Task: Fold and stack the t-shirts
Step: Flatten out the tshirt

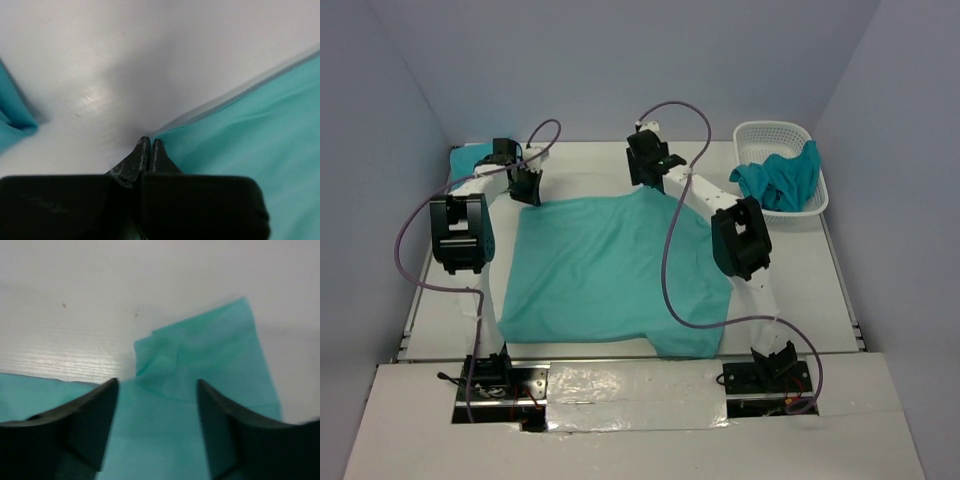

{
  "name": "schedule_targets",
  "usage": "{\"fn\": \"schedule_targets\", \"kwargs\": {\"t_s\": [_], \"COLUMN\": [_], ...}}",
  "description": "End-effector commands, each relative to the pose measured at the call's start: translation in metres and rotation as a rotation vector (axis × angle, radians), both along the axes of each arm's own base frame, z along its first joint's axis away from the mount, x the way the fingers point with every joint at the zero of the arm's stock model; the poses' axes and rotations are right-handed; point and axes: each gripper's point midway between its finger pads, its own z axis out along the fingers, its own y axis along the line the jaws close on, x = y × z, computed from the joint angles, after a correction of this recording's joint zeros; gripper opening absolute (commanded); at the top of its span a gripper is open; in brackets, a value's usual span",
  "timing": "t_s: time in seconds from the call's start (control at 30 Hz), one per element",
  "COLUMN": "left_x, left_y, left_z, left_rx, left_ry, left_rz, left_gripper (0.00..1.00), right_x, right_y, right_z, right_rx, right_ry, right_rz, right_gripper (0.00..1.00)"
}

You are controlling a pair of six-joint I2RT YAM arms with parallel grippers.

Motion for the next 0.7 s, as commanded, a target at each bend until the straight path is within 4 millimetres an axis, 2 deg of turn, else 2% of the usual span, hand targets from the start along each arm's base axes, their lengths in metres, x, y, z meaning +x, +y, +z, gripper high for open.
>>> {"fn": "schedule_targets", "kwargs": {"t_s": [0.0, 0.03, 0.1, 0.13, 0.17, 0.2, 0.23, 0.27, 0.37, 0.4, 0.43, 0.47, 0.5, 0.53, 0.57, 0.6, 0.63, 0.67], "left_x": [0.024, 0.03, 0.042, 0.045, 0.049, 0.051, 0.051, 0.049, 0.044, 0.044, 0.045, 0.05, 0.054, 0.056, 0.06, 0.059, 0.049, 0.042], "left_y": [0.023, 0.032, 0.043, 0.047, 0.047, 0.047, 0.047, 0.045, 0.043, 0.044, 0.04, 0.04, 0.041, 0.041, 0.042, 0.04, 0.037, 0.029], "left_z": [-0.003, 0.0, 0.008, 0.012, 0.016, 0.02, 0.022, 0.023, 0.023, 0.027, 0.031, 0.046, 0.058, 0.086, 0.107, 0.124, 0.153, 0.163], "left_rx": [0.051, 0.064, 0.066, 0.068, 0.067, 0.067, 0.065, 0.059, 0.041, 0.033, 0.013, 0.004, -0.003, -0.002, 0.018, 0.027, 0.039, 0.054], "left_ry": [-0.003, -0.018, -0.059, -0.073, -0.09, -0.099, -0.103, -0.096, -0.092, -0.094, -0.103, -0.135, -0.167, -0.226, -0.286, -0.324, -0.372, -0.386], "left_rz": [0.106, 0.158, 0.207, 0.226, 0.235, 0.234, 0.233, 0.232, 0.228, 0.225, 0.208, 0.206, 0.199, 0.192, 0.179, 0.159, 0.139, 0.102], "left_gripper": [0.0, 0.0, 0.0, 0.0, 0.0, 0.0, 0.0, 0.0, 0.0, 0.07, 0.36, 0.68, 0.75, 0.78, 0.91, 0.97, 0.97, 0.94], "right_x": [-0.003, 0.001, -0.002, -0.01, -0.015, -0.028, -0.044, -0.063, -0.103, -0.124, -0.134, -0.145, -0.148, -0.152, -0.153, -0.153, -0.154, -0.154], "right_y": [-0.04, -0.041, -0.057, -0.06, -0.064, -0.068, -0.072, -0.078, -0.076, -0.071, -0.069, -0.069, -0.071, -0.071, -0.066, -0.064, -0.063, -0.062], "right_z": [-0.002, 0.028, 0.045, 0.072, 0.083, 0.075, 0.091, 0.065, 0.04, 0.013, -0.001, -0.018, -0.025, -0.036, -0.039, -0.042, -0.046, -0.054], "right_rx": [0.095, 0.16, 0.192, 0.213, 0.211, 0.184, 0.195, 0.172, 0.199, 0.219, 0.226, 0.234, 0.233, 0.227, 0.256, 0.262, 0.267, 0.269], "right_ry": [0.128, 0.067, 0.051, 0.02, 0.006, 0.035, 0.028, 0.097, 0.216, 0.31, 0.36, 0.408, 0.424, 0.447, 0.456, 0.461, 0.472, 0.49], "right_rz": [-0.079, -0.069, -0.082, -0.074, -0.066, -0.05, -0.041, -0.041, 0.021, 0.06, 0.074, 0.073, 0.064, 0.058, 0.069, 0.069, 0.07, 0.066], "right_gripper": [0.8, 0.86, 0.91, 0.93, 0.94, 0.95, 0.95, 0.94, 0.89, 0.87, 0.85, 0.83, 0.83, 0.79, 0.73, 0.69, 0.64, 0.59]}}
